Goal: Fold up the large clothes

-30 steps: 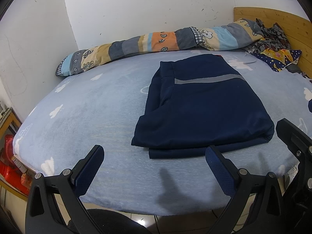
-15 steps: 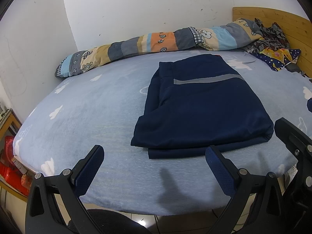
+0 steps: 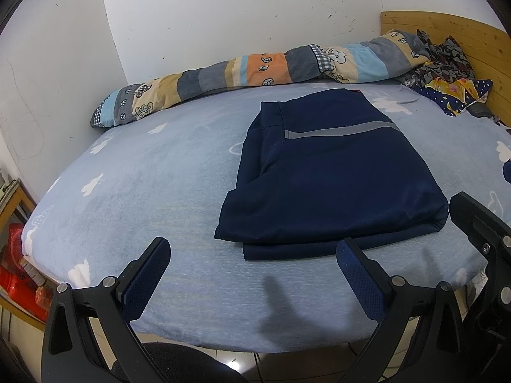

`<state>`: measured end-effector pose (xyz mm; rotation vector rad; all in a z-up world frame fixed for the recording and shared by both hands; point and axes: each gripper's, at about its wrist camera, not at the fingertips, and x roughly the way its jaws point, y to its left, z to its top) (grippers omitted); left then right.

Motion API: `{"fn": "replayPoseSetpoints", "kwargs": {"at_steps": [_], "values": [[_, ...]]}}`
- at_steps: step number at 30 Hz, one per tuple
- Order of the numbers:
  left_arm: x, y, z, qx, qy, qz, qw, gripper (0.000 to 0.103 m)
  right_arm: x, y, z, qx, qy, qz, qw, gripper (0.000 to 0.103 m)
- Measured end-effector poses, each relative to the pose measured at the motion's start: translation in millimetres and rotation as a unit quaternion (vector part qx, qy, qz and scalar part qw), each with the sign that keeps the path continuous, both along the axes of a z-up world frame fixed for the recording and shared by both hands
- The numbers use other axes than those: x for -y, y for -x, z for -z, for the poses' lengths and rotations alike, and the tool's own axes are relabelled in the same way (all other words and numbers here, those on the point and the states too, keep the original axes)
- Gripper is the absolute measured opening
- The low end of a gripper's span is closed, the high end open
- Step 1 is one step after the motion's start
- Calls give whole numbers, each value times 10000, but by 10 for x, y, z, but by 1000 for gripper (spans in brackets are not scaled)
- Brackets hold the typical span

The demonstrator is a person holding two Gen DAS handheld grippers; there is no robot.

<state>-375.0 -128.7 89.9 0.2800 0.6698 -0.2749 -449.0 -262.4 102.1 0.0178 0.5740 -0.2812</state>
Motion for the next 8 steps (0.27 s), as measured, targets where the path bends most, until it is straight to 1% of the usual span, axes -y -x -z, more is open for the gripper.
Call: {"fn": "replayPoseSetpoints", "kwargs": {"at_steps": [8], "values": [[-43, -17, -25, 91, -49, -86, 9999, 103, 6, 17, 13, 10, -16, 27, 10000, 103]]}}
